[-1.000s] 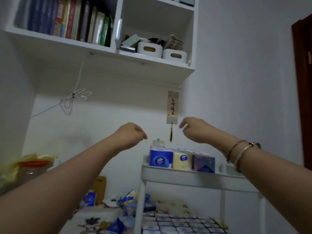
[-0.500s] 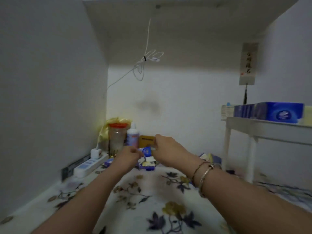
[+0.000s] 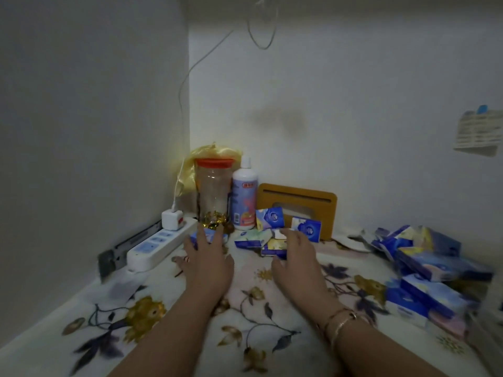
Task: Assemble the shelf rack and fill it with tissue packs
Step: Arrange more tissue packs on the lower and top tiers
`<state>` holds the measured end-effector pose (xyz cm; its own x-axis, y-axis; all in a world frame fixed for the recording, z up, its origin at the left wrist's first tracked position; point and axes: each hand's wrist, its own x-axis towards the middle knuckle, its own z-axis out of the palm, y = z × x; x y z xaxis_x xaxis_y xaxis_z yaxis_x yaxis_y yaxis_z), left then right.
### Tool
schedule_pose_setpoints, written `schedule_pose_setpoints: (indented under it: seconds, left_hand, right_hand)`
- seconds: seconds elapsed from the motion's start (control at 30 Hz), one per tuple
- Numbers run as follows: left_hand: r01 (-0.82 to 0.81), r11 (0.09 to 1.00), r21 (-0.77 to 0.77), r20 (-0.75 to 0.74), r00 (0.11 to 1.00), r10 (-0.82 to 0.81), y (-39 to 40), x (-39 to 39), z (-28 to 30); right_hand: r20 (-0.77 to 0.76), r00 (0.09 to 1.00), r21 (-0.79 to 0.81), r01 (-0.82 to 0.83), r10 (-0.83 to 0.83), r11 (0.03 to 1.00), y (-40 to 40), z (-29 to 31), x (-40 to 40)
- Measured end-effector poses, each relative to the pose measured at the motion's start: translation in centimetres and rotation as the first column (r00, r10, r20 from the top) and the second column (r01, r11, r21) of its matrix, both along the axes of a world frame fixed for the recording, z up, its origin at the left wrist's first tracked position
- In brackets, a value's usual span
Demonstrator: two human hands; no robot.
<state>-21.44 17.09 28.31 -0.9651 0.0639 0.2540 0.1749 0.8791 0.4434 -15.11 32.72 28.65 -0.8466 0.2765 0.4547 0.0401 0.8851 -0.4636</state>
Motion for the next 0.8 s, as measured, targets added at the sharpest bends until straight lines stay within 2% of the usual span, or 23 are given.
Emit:
schedule_pose_setpoints:
  seconds: [0.1, 0.17, 0.27, 0.33, 0.43, 0.5, 0.57, 0.6, 0.63, 0.67, 0.73, 0.77, 0.8]
  left_hand:
    - [-0.014, 0.995, -0.098, 0.062, 0.998, 0.020, 0.4, -2.3, -0.5]
    - [-0.009, 0.991, -0.130, 0.084, 0.996, 0.020, 0.4, -3.2, -0.8]
    - [0.012, 1.000, -0.014, -0.010, 1.000, -0.012, 0.1, -3.6, -1.1]
    - [0.032, 0.989, 0.148, -0.080, 0.997, -0.020, -0.1, -3.4, -0.9]
    - [0.070, 0.960, 0.271, -0.097, 0.994, -0.045, 0.2, -2.3, -0.4]
    - [0.066, 0.936, 0.347, -0.052, 0.997, -0.051, 0.3, -2.0, 0.0]
    - [0.007, 0.869, 0.495, 0.067, 0.997, -0.046, 0.5, -2.0, 0.8]
    - [-0.052, 0.797, 0.601, 0.158, 0.986, -0.055, 0.5, -2.0, 1.5]
    - [-0.124, 0.658, 0.743, 0.254, 0.961, -0.106, 0.5, -1.7, 2.3]
    - [-0.187, 0.459, 0.869, 0.314, 0.924, -0.218, 0.6, -1.3, 2.9]
    - [-0.270, 0.076, 0.960, 0.272, 0.829, -0.488, 0.7, 0.1, 3.8]
    - [-0.288, -0.063, 0.956, 0.197, 0.784, -0.589, 0.7, 0.6, 3.9]
    - [-0.289, -0.147, 0.946, 0.124, 0.743, -0.658, 0.6, 0.8, 3.8]
  right_hand:
    - [-0.057, 0.998, 0.089, -0.015, 0.020, 0.996, 0.0, -0.4, -2.4]
    - [-0.030, 0.998, 0.158, -0.055, 0.061, 0.986, 0.2, -0.5, -3.7]
    - [0.099, 0.988, 0.204, -0.138, 0.119, 0.969, 0.3, -0.8, -4.7]
    - [0.051, 0.984, 0.197, -0.175, 0.169, 0.964, 0.3, -0.9, -4.7]
    - [-0.073, 0.975, 0.068, -0.205, 0.209, 0.976, 0.0, -0.7, -4.1]
    - [-0.101, 0.975, -0.140, -0.208, 0.196, 0.968, -0.4, -0.5, -3.7]
    - [-0.159, 0.974, -0.333, -0.209, 0.163, 0.920, -0.6, -0.1, -3.5]
    - [-0.190, 0.969, -0.406, -0.226, 0.160, 0.885, -0.8, 0.0, -3.4]
    - [-0.215, 0.961, -0.476, -0.260, 0.175, 0.840, -0.9, 0.2, -3.3]
    - [-0.228, 0.951, -0.536, -0.302, 0.210, 0.788, -1.2, 0.3, -3.1]
    - [-0.241, 0.922, -0.608, -0.386, 0.303, 0.693, -1.8, 0.4, -3.0]
    - [-0.245, 0.904, -0.618, -0.425, 0.351, 0.662, -2.2, 0.3, -3.0]
    - [-0.245, 0.885, -0.620, -0.458, 0.396, 0.638, -2.7, 0.3, -2.8]
